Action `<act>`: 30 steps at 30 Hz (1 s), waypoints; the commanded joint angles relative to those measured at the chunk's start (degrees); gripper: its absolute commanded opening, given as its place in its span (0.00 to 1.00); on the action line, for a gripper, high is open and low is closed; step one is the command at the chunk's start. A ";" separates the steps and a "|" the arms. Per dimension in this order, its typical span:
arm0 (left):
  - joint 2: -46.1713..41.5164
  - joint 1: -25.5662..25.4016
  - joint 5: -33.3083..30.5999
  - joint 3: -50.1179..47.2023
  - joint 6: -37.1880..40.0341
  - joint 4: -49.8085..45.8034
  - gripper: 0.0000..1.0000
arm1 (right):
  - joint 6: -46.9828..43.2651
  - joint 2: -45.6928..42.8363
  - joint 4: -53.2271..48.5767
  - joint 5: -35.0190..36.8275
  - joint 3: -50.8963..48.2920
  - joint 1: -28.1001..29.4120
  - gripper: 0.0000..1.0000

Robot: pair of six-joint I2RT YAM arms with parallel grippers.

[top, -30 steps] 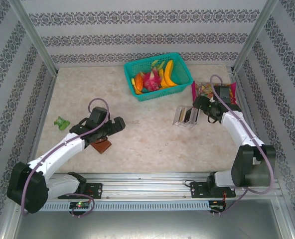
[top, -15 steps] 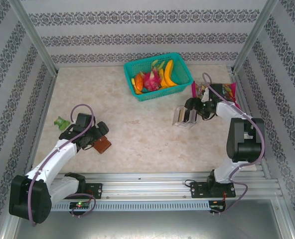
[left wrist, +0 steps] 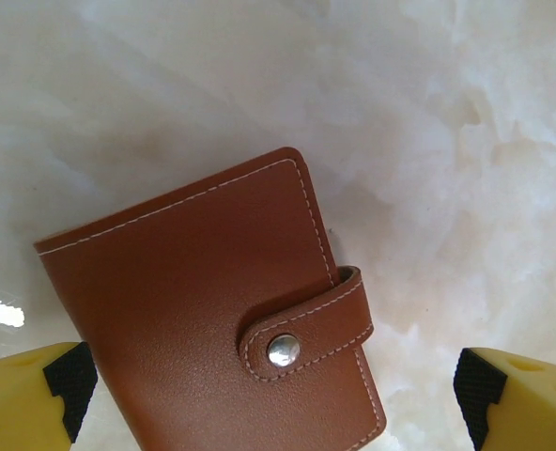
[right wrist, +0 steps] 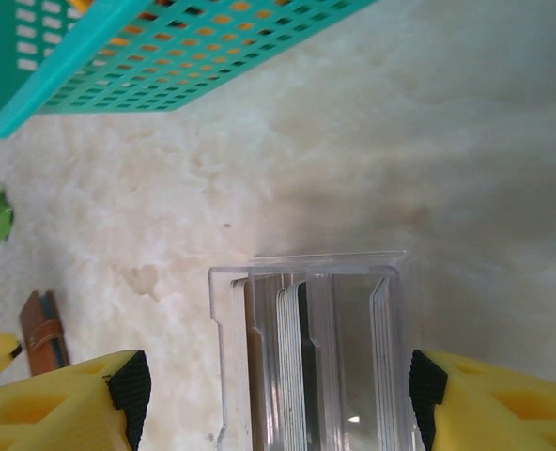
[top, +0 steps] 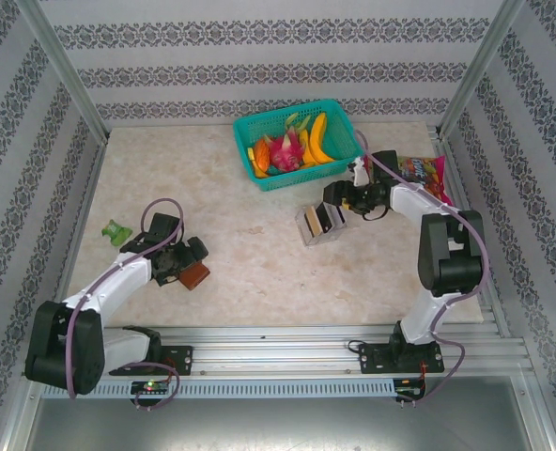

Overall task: Put the credit cards into the card holder
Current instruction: Move the storage box to the center of the table, then move the card holder to the center of the table.

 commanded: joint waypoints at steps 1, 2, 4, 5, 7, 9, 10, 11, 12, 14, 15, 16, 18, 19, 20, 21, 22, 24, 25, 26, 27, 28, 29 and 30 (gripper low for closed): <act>1.85 0.64 1.75 -0.30 2.01 2.83 1.00 | -2.35 1.36 -0.41 -6.88 2.92 1.24 0.74; 2.62 0.63 2.28 -0.14 2.57 3.30 1.00 | -2.60 1.57 -0.75 -7.50 3.40 1.48 0.74; 3.95 0.61 3.91 0.03 3.50 4.93 1.00 | -2.73 2.32 -1.84 -8.13 4.36 1.66 0.74; 4.71 0.60 5.54 -0.03 4.12 6.22 1.00 | -2.72 2.47 -2.17 -8.20 4.65 1.68 0.74; 6.28 0.55 8.58 -0.03 5.15 9.19 1.00 | -2.78 2.39 -2.58 -7.36 4.95 1.80 0.74; 8.42 0.22 11.48 0.42 6.00 11.99 1.00 | -2.76 1.21 -3.07 -3.25 4.84 1.71 0.74; 9.73 -0.10 12.59 1.10 6.61 12.38 1.00 | -1.96 -0.36 -3.01 0.83 4.17 1.67 0.74; 11.22 -0.68 13.62 2.09 7.63 12.25 1.00 | -1.31 -2.29 -2.88 4.68 3.31 1.66 0.75; 12.58 -1.17 14.27 3.07 8.57 11.88 1.00 | -1.08 -3.97 -2.55 6.83 2.51 1.62 0.77; 15.50 -2.89 15.16 4.97 9.97 11.47 0.98 | -0.16 -7.45 -3.05 11.49 1.28 1.53 0.77; 16.60 -3.75 15.59 5.78 10.29 11.50 0.97 | -0.07 -8.80 -3.22 12.25 0.65 1.61 0.77; 17.75 -4.98 16.01 6.86 10.56 11.87 0.96 | 0.26 -10.38 -3.29 12.81 -0.05 1.77 0.77; 19.42 -7.68 16.20 8.86 10.52 12.32 0.93 | 1.35 -13.47 -3.43 14.18 -1.94 2.38 0.76; 20.11 -9.08 16.14 9.97 10.21 12.41 0.92 | 1.87 -15.13 -3.22 14.74 -3.22 2.91 0.75; 20.55 -10.33 15.75 10.92 9.64 12.67 0.92 | 2.37 -17.05 -3.37 15.58 -4.38 3.61 0.74; 20.85 -11.36 15.22 11.61 9.13 12.73 0.91 | 2.80 -18.56 -3.29 16.06 -5.43 4.14 0.74; 21.11 -12.19 14.59 12.33 8.46 12.60 0.90 | 3.24 -20.24 -3.10 16.68 -6.66 5.15 0.73; 21.39 -13.19 13.04 13.62 7.57 11.32 0.88 | 4.22 -23.17 -3.57 18.22 -8.52 6.94 0.72; 21.41 -13.39 11.54 14.55 7.35 9.37 0.86 | 4.49 -24.62 -3.58 18.60 -9.51 7.96 0.71; 21.11 -13.50 10.34 15.13 7.25 7.92 0.84 | 4.76 -25.94 -3.91 19.39 -10.19 8.74 0.71; 20.61 -13.60 10.08 15.33 7.33 7.37 0.82 | 5.13 -26.89 -4.49 19.91 -10.61 9.41 0.70; 19.64 -13.64 10.16 15.14 7.33 7.60 0.78 | 5.66 -27.85 -4.63 19.66 -11.21 10.21 0.69; 18.73 -13.74 10.57 14.77 7.02 7.96 0.76 | 6.61 -28.71 -4.46 19.03 -11.82 11.11 0.67; 18.19 -13.82 11.19 14.56 6.75 8.34 0.75 | 7.40 -29.28 -4.00 18.50 -12.33 12.13 0.66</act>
